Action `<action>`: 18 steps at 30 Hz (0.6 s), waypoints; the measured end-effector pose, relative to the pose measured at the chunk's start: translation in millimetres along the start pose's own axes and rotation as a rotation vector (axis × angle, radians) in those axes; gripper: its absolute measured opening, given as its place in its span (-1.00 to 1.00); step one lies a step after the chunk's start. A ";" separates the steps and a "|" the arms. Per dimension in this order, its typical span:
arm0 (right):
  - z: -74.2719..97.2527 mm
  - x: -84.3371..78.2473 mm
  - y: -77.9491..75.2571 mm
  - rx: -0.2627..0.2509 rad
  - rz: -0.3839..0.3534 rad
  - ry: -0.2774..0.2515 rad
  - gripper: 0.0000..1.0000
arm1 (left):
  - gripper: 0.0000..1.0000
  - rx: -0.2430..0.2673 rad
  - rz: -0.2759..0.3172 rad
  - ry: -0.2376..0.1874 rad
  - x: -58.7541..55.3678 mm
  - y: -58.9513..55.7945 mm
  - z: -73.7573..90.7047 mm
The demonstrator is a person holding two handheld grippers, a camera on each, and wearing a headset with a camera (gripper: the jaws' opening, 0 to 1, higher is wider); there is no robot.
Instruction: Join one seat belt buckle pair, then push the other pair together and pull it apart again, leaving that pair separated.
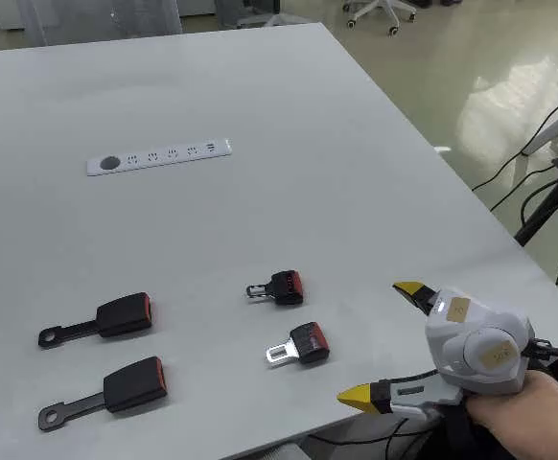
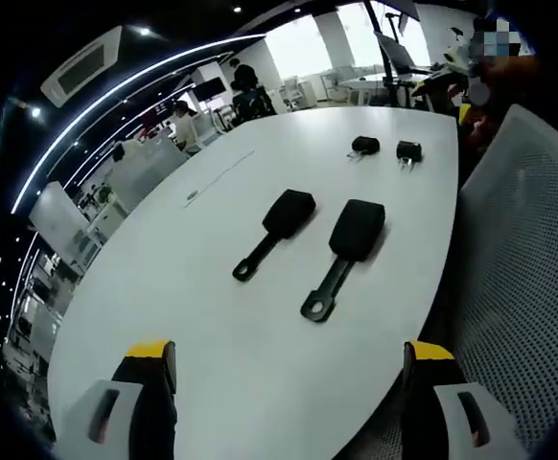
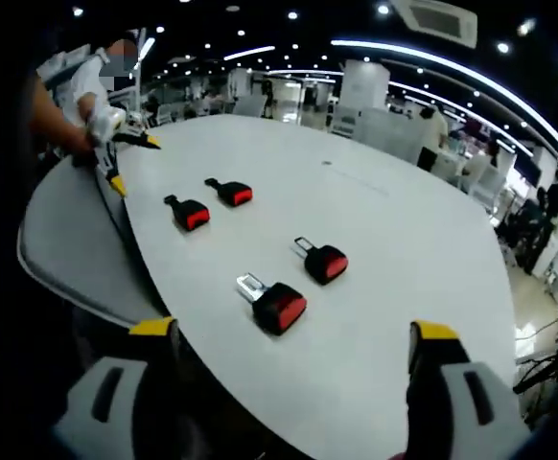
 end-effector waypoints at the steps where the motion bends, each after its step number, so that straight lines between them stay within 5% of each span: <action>1: 0.5 0.1 0.7 -0.002 0.002 0.000 1.00 | 1.00 0.001 0.000 -0.002 0.3 0.1 0.1; 18: 13.4 0.6 4.0 -0.028 0.022 0.010 1.00 | 1.00 0.013 -0.011 -0.011 4.3 -0.4 4.3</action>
Point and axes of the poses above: the centre of the closed fingertips' face, and the gripper's own axes: z roughly backward along the fingers, y roughly to its left, x roughly out of its top, the point moved 8 cm from there along z, roughly backward along the fingers, and after that the axes turned 15 degrees about x, right-handed, at the moved point
